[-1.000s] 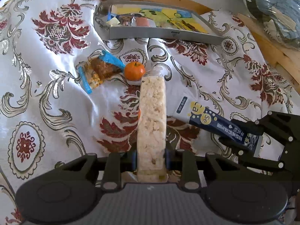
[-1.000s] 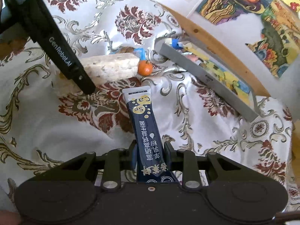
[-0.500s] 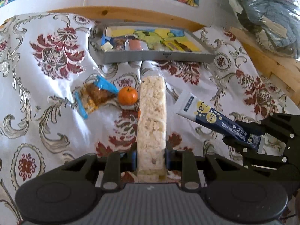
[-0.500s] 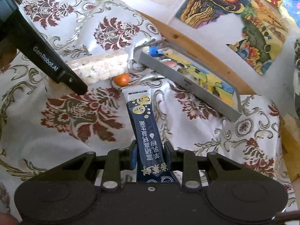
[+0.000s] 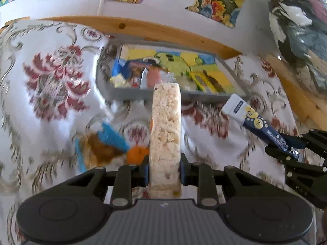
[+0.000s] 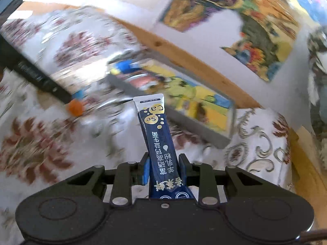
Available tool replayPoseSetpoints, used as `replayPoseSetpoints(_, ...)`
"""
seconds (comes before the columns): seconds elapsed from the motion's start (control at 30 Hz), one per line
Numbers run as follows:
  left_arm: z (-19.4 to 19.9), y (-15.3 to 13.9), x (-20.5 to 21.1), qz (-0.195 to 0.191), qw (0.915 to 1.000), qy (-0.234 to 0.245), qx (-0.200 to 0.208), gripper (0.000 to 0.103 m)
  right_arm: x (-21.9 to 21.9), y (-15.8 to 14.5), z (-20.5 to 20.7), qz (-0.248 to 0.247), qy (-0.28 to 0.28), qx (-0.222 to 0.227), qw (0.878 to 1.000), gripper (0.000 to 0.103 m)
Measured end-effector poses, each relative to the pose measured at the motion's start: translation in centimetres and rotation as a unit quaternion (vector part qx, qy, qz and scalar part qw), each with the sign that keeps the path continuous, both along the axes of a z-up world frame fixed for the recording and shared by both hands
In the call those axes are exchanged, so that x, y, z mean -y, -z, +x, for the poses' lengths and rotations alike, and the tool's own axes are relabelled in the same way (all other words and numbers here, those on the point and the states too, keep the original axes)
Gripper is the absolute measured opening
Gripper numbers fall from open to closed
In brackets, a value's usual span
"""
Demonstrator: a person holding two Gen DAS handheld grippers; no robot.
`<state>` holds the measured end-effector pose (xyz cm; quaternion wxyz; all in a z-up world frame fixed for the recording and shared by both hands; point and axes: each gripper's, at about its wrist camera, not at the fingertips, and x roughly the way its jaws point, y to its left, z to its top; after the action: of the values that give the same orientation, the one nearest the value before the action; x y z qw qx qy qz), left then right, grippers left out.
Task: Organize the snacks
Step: 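Carry the rice-cake bar with the left tool while the right tool carries the blue stick into the tray, then open both tools to drop the rice-cake bar and blue stick in the tray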
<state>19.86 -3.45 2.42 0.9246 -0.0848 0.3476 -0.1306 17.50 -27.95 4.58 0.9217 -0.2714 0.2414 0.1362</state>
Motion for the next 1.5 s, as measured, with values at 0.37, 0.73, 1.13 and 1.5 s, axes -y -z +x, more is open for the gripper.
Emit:
replayPoseSetpoints(0.37,8.9,-4.0,2.5,0.005,0.9998,-0.007,0.018,0.029,3.1,-5.6,10.6,0.058,0.052,-0.037,0.996,0.03)
replayPoseSetpoints(0.73,18.4,-4.6,6.7,0.01,0.9998,-0.013,0.011,0.029,4.3,-4.6,20.2,0.14,0.11,-0.005,0.984,0.03)
replayPoseSetpoints(1.13,22.6,-1.1,8.1,0.039,0.9986,-0.019,-0.032,0.029,3.0,-0.6,23.8,0.132,0.116,-0.03,0.984,0.03)
replayPoseSetpoints(1.5,22.6,-1.6,8.4,0.046,0.9983,-0.022,-0.028,0.06,2.5,0.2,24.1,0.127,0.121,-0.036,0.984,0.046)
